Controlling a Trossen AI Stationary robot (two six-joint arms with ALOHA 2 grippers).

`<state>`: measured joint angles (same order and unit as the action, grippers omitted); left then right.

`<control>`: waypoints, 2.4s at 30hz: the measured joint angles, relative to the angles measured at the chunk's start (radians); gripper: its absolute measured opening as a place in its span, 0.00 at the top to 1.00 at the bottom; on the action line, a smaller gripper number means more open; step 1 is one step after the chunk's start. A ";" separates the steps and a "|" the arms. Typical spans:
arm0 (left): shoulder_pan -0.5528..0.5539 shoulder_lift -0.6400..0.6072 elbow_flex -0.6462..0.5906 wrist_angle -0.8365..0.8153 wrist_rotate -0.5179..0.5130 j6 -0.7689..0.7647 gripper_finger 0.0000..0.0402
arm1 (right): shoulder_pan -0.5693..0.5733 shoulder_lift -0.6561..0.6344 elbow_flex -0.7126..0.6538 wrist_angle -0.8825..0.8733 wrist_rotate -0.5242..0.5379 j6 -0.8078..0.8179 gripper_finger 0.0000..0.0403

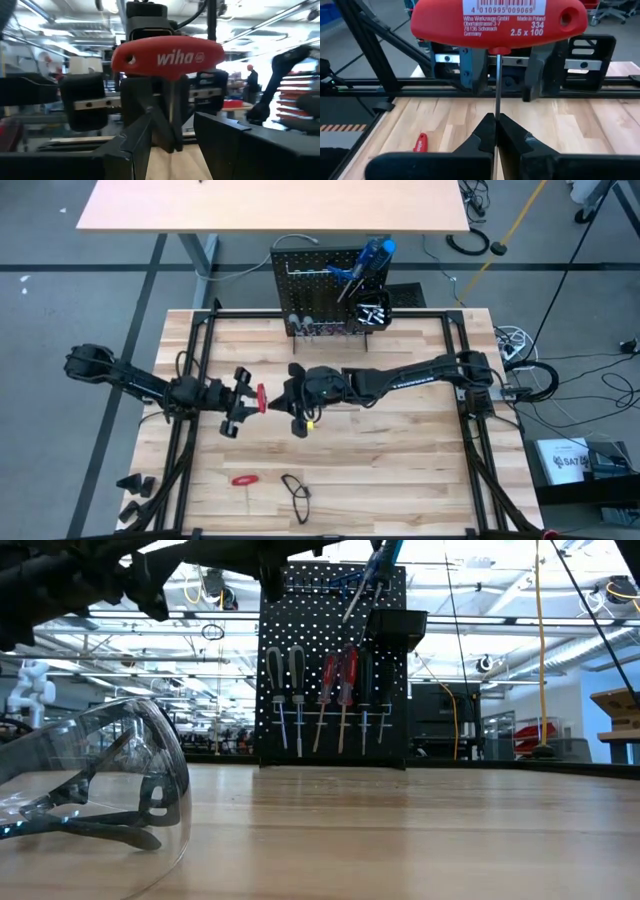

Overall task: Hang tools onto peg board
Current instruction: Hang the allen wrench on the pegboard

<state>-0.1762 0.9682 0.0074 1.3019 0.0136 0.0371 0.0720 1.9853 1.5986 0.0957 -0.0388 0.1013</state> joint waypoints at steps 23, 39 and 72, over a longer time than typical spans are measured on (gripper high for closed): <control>-0.018 0.001 0.085 -0.111 -0.113 -0.091 0.62 | -0.020 0.005 0.000 0.036 0.064 0.045 1.00; -0.025 0.000 0.093 -0.130 -0.162 -0.081 0.97 | -0.019 0.005 0.000 0.000 0.064 0.045 1.00; -0.028 0.000 0.093 -0.180 -0.100 -0.049 1.00 | -0.020 0.005 0.000 -0.080 0.012 -0.026 0.70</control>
<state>-0.2043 0.9684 0.1001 1.1219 -0.0868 -0.0123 0.0517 1.9907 1.5986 0.0162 -0.0265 0.0753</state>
